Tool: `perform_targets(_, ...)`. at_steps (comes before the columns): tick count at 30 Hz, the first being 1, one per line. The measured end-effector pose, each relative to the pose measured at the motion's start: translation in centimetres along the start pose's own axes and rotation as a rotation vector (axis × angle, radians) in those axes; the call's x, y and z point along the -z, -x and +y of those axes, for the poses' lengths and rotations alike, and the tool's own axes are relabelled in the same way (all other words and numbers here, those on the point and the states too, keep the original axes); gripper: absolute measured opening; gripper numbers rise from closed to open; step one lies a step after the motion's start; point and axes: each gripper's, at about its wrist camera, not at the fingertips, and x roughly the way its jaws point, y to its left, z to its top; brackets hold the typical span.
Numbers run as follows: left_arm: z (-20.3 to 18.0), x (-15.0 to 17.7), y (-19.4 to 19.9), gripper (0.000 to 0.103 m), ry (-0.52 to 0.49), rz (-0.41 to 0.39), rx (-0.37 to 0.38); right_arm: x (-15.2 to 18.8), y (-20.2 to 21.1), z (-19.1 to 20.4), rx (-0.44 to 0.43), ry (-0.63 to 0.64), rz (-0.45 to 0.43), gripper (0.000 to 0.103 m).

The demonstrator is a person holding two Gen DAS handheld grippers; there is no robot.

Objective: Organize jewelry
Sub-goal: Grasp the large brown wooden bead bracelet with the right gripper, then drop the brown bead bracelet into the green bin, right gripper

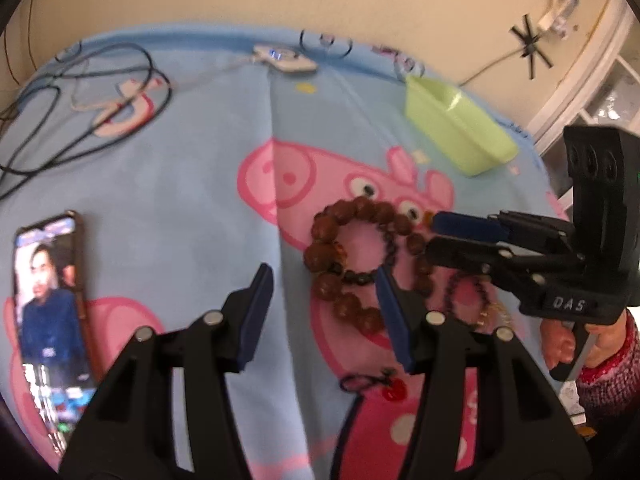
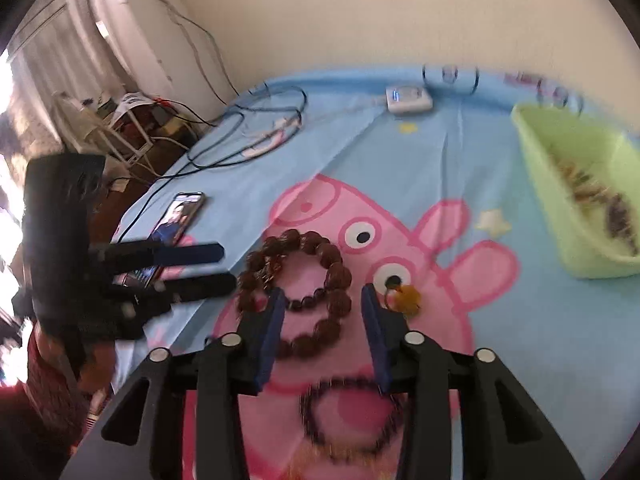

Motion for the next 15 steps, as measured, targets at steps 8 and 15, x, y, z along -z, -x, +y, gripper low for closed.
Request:
perform_targets(8,0.2,0.1,3.4,0.015,0.059,-0.084,0.080,-0.5,4.5,1.9,-0.107,0.023,-0.167,0.000)
perform_targets(15,-4.1,-3.6,5.0,0.015,-0.040,-0.131,0.087,-3.2,10.3,0.8,-0.094,0.038,-0.320,0.000)
